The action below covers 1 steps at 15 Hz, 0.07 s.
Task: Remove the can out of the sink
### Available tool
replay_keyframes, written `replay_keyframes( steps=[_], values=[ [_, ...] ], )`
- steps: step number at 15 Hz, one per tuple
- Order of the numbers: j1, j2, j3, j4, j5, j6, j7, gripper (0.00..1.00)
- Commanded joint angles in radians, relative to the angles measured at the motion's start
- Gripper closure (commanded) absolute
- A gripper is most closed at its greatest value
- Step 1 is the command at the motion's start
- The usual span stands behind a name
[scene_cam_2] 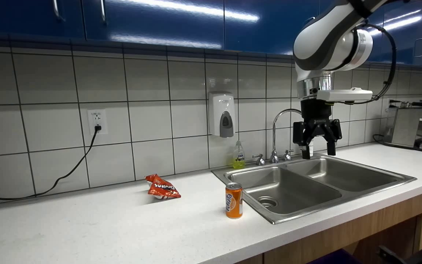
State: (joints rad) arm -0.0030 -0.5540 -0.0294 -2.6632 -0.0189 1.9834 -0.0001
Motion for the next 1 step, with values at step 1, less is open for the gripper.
replay_keyframes(
  steps=[1],
  values=[
    [-0.006, 0.000, 0.005, 0.001, 0.003, -0.002, -0.003, 0.00]
  ],
)
